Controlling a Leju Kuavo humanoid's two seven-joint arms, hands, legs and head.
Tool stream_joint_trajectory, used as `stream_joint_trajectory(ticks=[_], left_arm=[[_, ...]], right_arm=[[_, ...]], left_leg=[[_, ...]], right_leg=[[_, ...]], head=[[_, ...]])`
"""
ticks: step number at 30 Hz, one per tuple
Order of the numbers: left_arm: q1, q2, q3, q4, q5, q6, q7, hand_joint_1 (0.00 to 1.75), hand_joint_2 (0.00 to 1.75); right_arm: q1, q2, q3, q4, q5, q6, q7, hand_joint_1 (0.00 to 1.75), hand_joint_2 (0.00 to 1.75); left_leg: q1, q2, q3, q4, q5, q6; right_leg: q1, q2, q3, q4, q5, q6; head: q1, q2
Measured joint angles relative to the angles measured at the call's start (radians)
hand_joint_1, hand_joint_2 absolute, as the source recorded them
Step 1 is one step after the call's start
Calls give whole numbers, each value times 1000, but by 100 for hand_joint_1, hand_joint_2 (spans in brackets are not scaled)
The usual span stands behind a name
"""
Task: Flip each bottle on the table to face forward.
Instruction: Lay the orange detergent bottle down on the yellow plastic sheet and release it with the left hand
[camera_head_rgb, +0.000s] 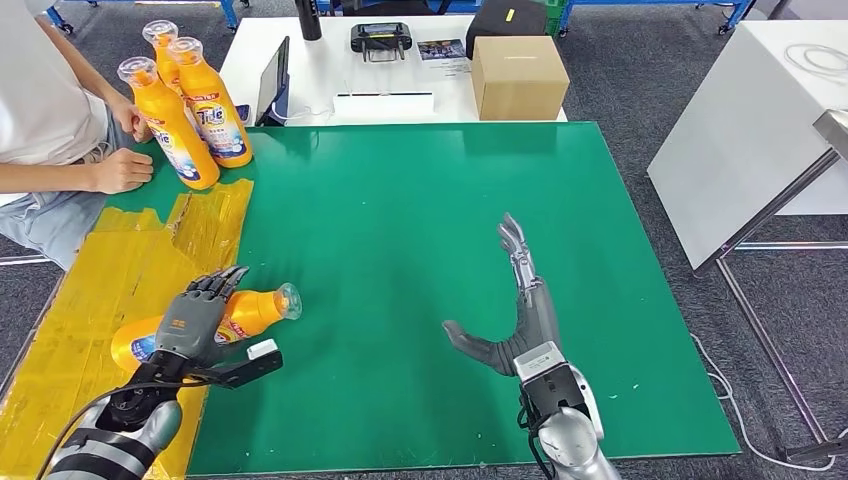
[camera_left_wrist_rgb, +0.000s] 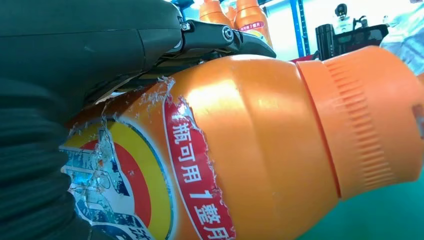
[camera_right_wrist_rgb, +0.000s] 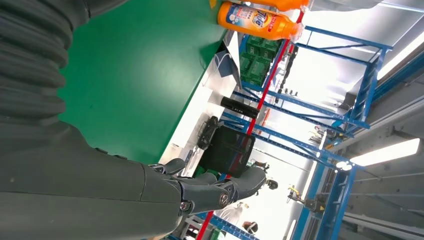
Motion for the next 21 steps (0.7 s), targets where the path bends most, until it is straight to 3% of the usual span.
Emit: stream_joint_trajectory(ticks=[5, 9, 15, 21], left_arm=[[2, -9, 0, 0, 0, 6, -2, 0, 175], [21, -26, 14, -19, -1, 113, -24, 0, 175], [67, -85, 73, -123, -5, 306, -68, 0, 175], [113, -162, 178, -255, 18, 323, -171, 0, 175]], right_arm=[[0, 0, 0, 0, 0, 0, 0, 0, 175], [0, -1, 0, 0, 4, -3, 0, 0, 175], [3, -5, 0, 0, 8, -18, 1, 0, 175], [15, -11, 0, 0, 12, -39, 0, 0, 175]], left_leg=[[0, 0, 0, 0, 0, 0], [0, 0, 0, 0, 0, 0], [0, 0, -1, 0, 0, 0], [0, 0, -1, 0, 0, 0]], right_leg=[[0, 0, 0, 0, 0, 0], [0, 0, -1, 0, 0, 0], [0, 0, -1, 0, 0, 0], [0, 0, -1, 0, 0, 0]], head=[[0, 0], [0, 0], [0, 0], [0, 0]])
